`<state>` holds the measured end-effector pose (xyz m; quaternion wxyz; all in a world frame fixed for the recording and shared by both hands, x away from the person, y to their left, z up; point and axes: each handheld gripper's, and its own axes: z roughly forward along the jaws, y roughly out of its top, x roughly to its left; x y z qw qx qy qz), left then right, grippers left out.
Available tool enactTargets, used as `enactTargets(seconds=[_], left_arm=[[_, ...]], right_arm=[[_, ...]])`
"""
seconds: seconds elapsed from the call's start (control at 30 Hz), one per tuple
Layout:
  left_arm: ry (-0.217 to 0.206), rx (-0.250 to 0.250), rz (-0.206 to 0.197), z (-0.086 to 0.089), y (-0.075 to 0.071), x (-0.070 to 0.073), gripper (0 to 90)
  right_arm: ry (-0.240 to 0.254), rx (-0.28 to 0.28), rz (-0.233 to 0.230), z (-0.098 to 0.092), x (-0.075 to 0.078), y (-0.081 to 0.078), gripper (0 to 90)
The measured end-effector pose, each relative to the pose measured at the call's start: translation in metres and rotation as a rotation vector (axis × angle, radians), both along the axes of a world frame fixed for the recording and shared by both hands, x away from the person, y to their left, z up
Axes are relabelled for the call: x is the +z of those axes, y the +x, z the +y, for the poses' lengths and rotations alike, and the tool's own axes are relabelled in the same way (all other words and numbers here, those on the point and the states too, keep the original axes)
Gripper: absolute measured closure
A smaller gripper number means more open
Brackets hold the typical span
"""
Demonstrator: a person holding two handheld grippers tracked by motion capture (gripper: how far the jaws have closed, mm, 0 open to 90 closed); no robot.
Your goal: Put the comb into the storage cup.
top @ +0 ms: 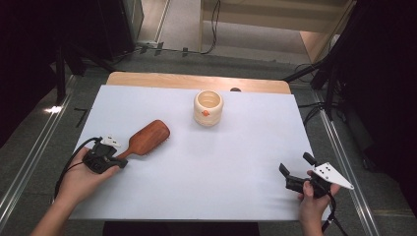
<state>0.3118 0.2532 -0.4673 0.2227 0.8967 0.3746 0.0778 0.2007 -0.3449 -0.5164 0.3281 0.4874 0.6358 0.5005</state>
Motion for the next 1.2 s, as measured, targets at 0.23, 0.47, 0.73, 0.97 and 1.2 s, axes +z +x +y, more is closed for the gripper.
enactTargets(seconds=[0.23,0.47,0.73,0.97,1.2], left_arm=[[-0.042,-0.075,-0.029,-0.005,-0.004,0.012,53.9],[-0.024,-0.078,-0.036,-0.007,-0.003,0.017,12.9],[-0.028,-0.092,-0.024,-0.002,0.0,0.026,0.0],[0.003,-0.075,-0.015,0.002,0.004,0.026,0.0],[-0.001,-0.084,0.012,0.004,0.012,0.018,0.0]], right_arm=[[-0.001,0.001,-0.002,0.0,0.0,0.0,0.0],[-0.001,0.002,-0.003,0.0,0.0,0.0,0.0],[0.0,0.001,0.0,0.0,0.0,0.0,0.0],[-0.001,0.0,0.0,0.0,0.0,0.0,0.0],[-0.001,0.001,0.0,0.0,0.0,0.0,0.0]])
